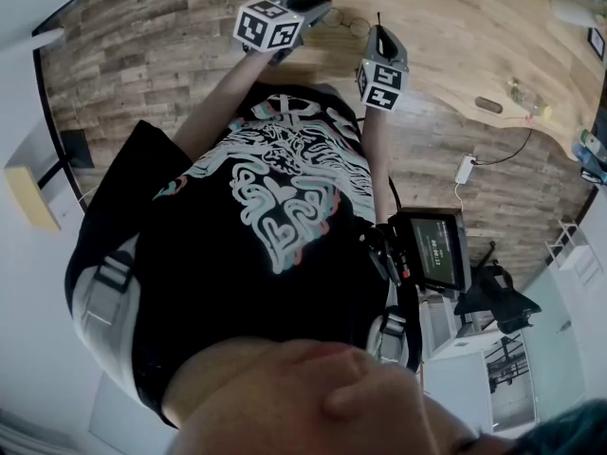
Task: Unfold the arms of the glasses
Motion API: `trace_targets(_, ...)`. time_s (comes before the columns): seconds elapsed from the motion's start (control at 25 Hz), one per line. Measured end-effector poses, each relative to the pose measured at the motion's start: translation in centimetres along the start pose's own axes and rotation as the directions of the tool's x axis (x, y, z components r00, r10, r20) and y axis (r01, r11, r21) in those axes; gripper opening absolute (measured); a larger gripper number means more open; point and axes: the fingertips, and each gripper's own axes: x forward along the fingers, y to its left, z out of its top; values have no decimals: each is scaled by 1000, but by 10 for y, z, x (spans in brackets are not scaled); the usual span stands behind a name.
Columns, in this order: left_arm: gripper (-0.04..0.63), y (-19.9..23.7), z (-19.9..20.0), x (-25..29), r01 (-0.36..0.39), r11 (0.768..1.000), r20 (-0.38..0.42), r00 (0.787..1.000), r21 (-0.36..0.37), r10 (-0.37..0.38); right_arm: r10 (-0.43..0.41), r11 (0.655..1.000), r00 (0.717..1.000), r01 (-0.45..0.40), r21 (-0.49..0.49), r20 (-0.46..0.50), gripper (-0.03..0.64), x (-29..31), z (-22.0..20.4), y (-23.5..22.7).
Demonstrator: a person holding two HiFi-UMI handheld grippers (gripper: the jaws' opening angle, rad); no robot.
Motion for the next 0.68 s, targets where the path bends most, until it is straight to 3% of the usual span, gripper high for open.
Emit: trace_targets(0.68,6,-3,-2,0,8,1000,-1,1000,1,-8,7,1000,1000,-7,-5,7,2,-2,-1,-1)
